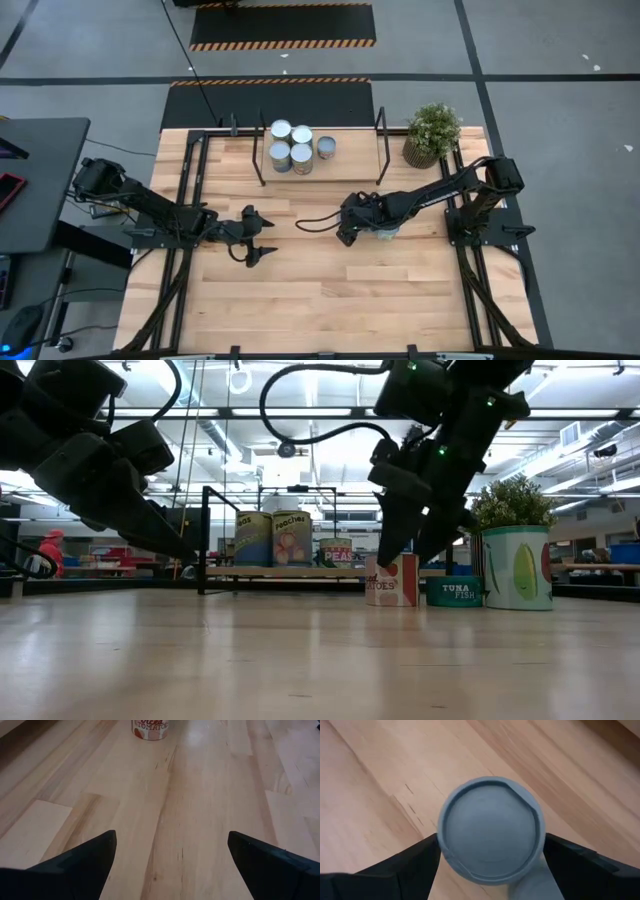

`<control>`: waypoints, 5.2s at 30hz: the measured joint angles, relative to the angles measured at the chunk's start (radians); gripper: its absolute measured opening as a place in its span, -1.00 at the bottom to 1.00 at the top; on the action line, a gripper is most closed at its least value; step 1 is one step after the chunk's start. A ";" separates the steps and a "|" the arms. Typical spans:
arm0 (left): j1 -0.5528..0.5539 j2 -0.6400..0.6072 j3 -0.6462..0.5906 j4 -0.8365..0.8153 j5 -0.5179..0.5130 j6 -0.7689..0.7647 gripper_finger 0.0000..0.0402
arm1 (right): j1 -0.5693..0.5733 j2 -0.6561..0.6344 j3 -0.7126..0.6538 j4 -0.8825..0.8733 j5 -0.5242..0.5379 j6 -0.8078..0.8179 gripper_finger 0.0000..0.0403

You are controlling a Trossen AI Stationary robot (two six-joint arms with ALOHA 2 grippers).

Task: Pick and place cans onto a shelf
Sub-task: Put the canned diced tomatoes on the shelf

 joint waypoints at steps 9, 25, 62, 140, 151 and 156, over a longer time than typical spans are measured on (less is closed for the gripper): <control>0.000 0.000 0.000 0.000 0.000 0.000 0.94 | -0.003 0.000 0.000 0.007 0.014 -0.013 0.74; 0.000 0.000 0.000 0.000 0.000 0.000 0.94 | -0.005 0.000 -0.030 0.059 0.061 -0.093 0.73; 0.000 0.000 0.000 0.000 0.000 0.000 0.94 | -0.032 0.000 -0.007 0.079 0.001 -0.307 0.53; 0.001 0.000 0.000 -0.016 -0.023 -0.008 0.94 | -0.473 0.261 0.624 -0.384 -0.241 -1.119 0.76; 0.001 0.000 0.000 -0.016 -0.023 -0.008 0.94 | -0.448 0.260 0.624 -0.459 -0.052 -1.090 0.76; 0.001 0.000 0.000 -0.015 -0.023 -0.008 0.94 | -0.448 0.260 0.624 -0.468 0.024 -1.046 0.76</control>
